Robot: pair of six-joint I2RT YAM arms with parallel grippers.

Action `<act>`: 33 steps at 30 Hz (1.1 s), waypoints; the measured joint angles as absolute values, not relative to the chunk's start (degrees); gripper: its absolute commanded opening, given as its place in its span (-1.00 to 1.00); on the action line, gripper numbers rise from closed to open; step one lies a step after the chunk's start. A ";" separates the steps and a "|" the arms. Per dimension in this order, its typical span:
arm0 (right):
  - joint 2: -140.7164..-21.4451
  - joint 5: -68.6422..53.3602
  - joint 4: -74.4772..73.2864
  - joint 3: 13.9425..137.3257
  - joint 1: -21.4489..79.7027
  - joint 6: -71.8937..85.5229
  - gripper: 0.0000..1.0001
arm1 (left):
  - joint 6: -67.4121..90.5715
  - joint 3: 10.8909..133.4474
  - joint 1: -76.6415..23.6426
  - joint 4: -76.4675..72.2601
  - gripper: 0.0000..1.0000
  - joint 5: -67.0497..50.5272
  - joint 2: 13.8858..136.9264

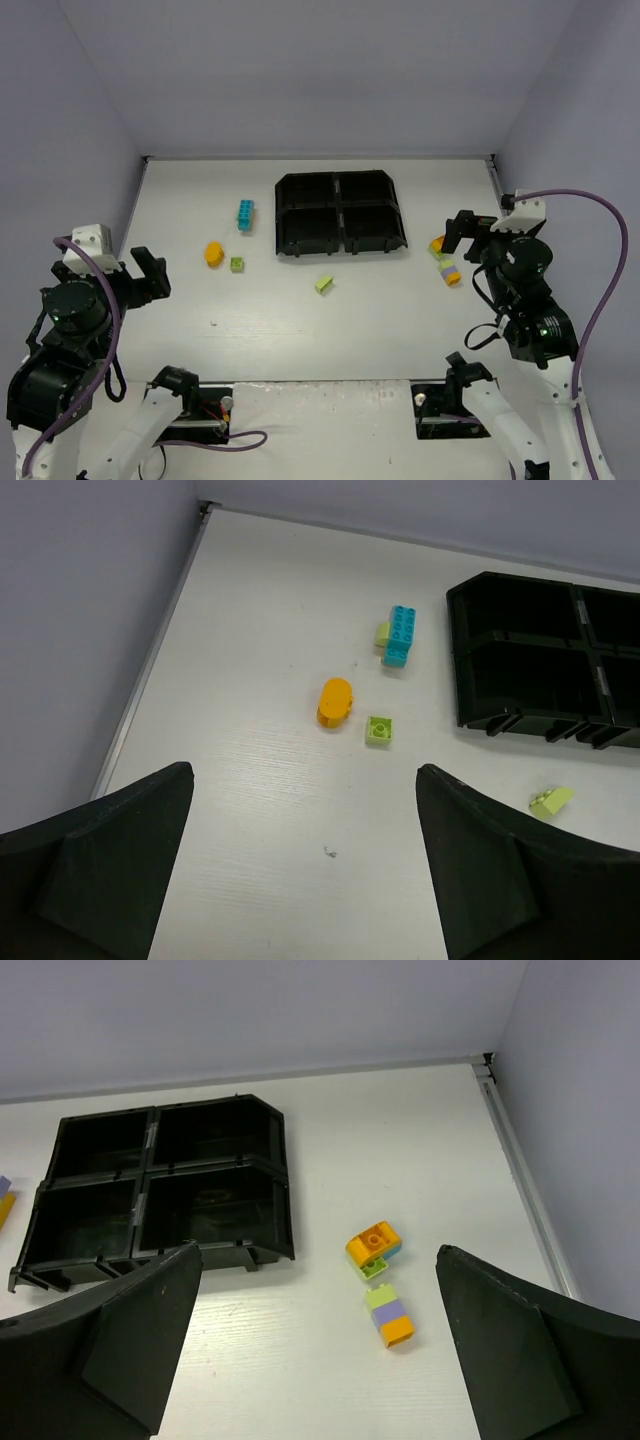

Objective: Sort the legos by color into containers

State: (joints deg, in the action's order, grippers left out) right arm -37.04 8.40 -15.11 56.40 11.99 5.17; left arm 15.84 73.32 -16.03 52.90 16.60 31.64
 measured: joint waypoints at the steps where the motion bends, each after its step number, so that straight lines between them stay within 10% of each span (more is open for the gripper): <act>1: -37.45 8.14 -15.31 56.40 11.99 5.41 1.00 | 15.92 73.30 -16.03 53.12 0.71 16.60 31.73; 18: -52.12 -4.36 -15.42 54.46 13.43 12.51 1.00 | 20.40 71.99 -16.03 57.39 0.71 15.05 33.30; 33: -74.94 5.06 -11.27 53.32 40.23 26.74 0.75 | 24.69 69.06 -16.03 57.87 0.71 11.73 38.52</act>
State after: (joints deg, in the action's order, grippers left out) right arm -74.94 5.06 -11.27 53.32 40.23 26.74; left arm 24.69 69.06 -16.03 57.87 11.73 38.52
